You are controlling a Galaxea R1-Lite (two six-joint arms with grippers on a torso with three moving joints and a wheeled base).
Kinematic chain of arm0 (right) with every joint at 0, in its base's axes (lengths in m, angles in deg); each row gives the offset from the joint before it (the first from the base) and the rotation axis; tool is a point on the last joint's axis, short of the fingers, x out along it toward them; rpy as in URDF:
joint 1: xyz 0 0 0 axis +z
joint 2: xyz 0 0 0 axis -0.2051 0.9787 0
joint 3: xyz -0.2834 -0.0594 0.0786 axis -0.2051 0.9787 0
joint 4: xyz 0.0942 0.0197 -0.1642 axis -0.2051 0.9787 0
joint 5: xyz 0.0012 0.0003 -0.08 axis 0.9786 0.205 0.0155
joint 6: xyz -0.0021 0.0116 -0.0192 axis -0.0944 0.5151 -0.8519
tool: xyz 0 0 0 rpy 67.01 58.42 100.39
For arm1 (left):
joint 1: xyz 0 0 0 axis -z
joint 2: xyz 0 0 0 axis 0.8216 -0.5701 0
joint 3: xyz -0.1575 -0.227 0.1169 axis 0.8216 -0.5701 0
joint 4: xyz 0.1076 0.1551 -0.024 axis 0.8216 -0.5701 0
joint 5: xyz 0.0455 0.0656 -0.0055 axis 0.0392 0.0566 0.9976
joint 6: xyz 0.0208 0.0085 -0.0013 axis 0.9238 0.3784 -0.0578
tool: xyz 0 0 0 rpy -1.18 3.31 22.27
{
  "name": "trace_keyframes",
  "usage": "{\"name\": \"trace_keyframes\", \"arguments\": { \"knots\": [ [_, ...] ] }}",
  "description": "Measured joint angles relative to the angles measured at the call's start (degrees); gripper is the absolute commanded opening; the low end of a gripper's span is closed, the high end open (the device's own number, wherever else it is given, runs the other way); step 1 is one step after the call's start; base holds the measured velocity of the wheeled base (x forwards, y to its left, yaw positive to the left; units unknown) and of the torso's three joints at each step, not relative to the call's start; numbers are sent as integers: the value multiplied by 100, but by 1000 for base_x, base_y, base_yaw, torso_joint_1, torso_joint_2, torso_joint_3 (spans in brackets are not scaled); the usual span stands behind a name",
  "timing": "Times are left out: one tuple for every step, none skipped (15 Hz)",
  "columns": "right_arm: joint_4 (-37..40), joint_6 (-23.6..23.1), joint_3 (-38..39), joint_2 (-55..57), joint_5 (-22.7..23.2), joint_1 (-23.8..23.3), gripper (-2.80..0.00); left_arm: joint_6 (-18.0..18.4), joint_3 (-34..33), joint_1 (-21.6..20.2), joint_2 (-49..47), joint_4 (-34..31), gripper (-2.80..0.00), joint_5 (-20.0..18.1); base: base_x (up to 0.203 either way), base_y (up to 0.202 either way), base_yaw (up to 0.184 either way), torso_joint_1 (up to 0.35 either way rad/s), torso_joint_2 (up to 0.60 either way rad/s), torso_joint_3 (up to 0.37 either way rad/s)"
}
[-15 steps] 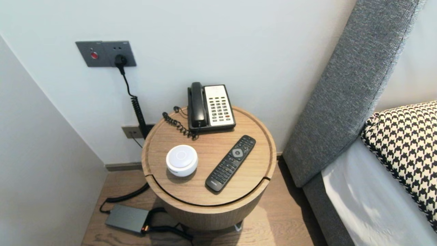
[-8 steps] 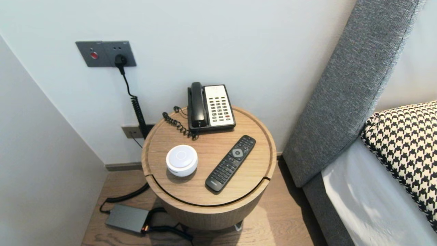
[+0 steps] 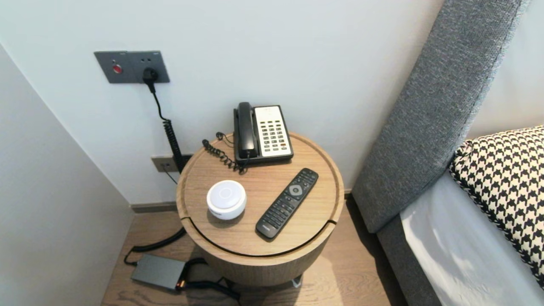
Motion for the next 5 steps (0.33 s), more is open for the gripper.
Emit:
{"name": "trace_keyframes", "arguments": {
  "knots": [
    [0,0,0,0,0,0,-280,0,0,0,0,0,-280,0,0,0,0,0,0,0],
    [0,-2,0,0,0,0,-280,2,0,0,0,0,-280,-1,0,0,0,0,0,0],
    [0,0,0,0,0,0,-280,2,0,0,0,1,-280,0,0,0,0,0,0,0],
    [0,0,0,0,0,0,-280,1,0,0,0,0,-280,2,0,0,0,0,0,0],
    [0,0,0,0,0,0,-280,2,0,0,0,0,-280,2,0,0,0,0,0,0]
  ]
}}
